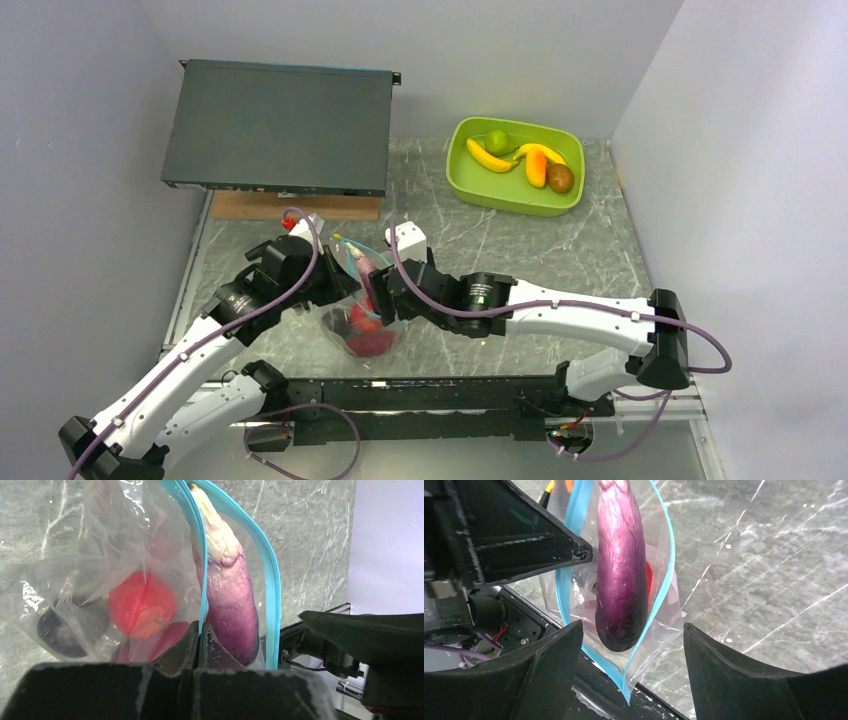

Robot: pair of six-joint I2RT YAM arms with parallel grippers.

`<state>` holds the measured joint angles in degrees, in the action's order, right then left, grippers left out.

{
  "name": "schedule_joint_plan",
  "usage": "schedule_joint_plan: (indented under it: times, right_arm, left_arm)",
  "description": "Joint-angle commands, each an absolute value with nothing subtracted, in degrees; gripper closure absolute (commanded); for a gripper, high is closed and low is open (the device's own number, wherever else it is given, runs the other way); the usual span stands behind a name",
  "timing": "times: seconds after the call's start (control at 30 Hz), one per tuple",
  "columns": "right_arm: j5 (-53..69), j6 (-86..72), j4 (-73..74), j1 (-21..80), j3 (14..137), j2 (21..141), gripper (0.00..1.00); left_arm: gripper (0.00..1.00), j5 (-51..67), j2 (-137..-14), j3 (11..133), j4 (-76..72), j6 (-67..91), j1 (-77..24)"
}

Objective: Place the food in the zip-top bag and seal the zipper
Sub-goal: Place the fake vegetable in the zipper food storage bag.

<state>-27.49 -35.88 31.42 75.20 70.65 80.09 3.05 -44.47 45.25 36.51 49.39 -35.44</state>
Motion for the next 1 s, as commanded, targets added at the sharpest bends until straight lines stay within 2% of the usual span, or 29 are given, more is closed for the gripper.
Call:
schedule_joint_plan:
  times: [0.0, 0.1, 0.27, 0.4, 0.63, 0.7, 0.87, 0.97]
  right_arm:
    - [-28.49, -31.21, 31.35, 75.46, 75.44, 77.1, 0.25]
    - [-28.07, -29.21, 31.37, 73.95, 77.25, 76.05, 0.26]
    - [-23.98, -23.52, 21.65, 71.23, 73.17, 70.67, 0.26]
    - [-16.24, -24.38, 19.36, 65.25, 70.98, 69.11, 0.31]
    - [-12.63, -22.03, 15.96, 63.86, 65.69, 70.45, 0.38]
    - [-10.78, -21.62, 14.23, 63.75, 63.65, 71.02, 0.42]
    - [-5.08, -24.05, 8.05, 64.52, 59.85, 70.65, 0.43]
    - [-7.19, -26.15, 9.04, 66.0, 60.71, 71.79, 0.43]
  left_arm:
    - [1.0, 1.42, -45.16, 48.32, 38.25, 49.81, -35.41]
    - [1.0, 3.2, -47.02, 49.74, 39.02, 49.27, -35.4]
    - [1.0, 7.62, -51.23, 52.45, 41.19, 48.33, -35.38]
    - [1.0, 11.41, -50.69, 51.05, 42.07, 50.11, -35.42]
    - [1.0, 8.72, -42.52, 46.97, 42.18, 50.61, -35.36]
    - [1.0, 6.68, -41.43, 46.61, 44.37, 49.08, -35.37]
    - [1.0, 5.75, -40.72, 45.79, 46.8, 47.59, -35.42]
    - [1.0, 5.53, -39.08, 44.21, 46.09, 48.04, -35.41]
